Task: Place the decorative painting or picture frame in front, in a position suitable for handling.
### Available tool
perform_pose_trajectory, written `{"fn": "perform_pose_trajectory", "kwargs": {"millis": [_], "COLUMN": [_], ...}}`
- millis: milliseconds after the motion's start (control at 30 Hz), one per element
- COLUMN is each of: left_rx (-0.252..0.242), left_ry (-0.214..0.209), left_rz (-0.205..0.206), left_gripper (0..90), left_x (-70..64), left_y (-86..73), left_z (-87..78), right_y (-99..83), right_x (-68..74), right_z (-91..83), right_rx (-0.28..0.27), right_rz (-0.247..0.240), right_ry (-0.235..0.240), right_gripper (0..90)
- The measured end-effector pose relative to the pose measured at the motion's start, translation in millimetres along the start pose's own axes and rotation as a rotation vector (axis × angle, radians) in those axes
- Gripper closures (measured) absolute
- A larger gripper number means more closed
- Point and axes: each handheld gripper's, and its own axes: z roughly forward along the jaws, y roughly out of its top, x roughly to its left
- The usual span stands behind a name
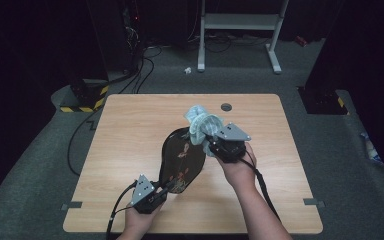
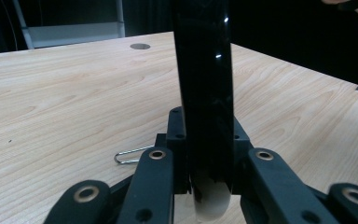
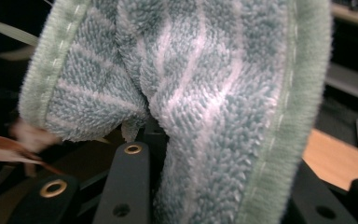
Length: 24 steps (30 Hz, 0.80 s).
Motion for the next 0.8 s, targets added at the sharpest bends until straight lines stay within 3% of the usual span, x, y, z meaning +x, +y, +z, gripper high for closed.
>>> {"fn": "perform_pose_trajectory", "kwargs": {"millis": [100, 300, 533, 700, 800], "left_rx": [0.001, 0.0, 0.001, 0.003, 0.003], "left_ry": [0.001, 0.006, 0.008, 0.008, 0.008], "left_rz": [0.002, 0.004, 0.003, 0.001, 0.001], "left_gripper": [78.3, 78.3, 78.3, 78.2, 78.2], "left_x": [0.0, -1.1, -1.2, -0.8, -0.7], "left_y": [0.0, 0.0, 0.1, 0.1, 0.2], "left_z": [-0.1, -0.1, -0.2, -0.3, -0.1], "right_y": [-4.8, -4.2, -0.5, -3.3, -5.7], "right_x": [-0.7, 17.0, 58.4, 87.0, 96.2], "right_z": [2.3, -6.4, -25.9, -35.8, -38.7], "right_rx": [0.009, -0.023, -0.089, -0.107, -0.107], "right_rz": [0.007, -0.034, -0.113, -0.157, -0.175], "right_ry": [-0.001, 0.028, 0.114, 0.182, 0.198], "right_gripper": [65.9, 65.9, 65.9, 65.9, 66.0]}}
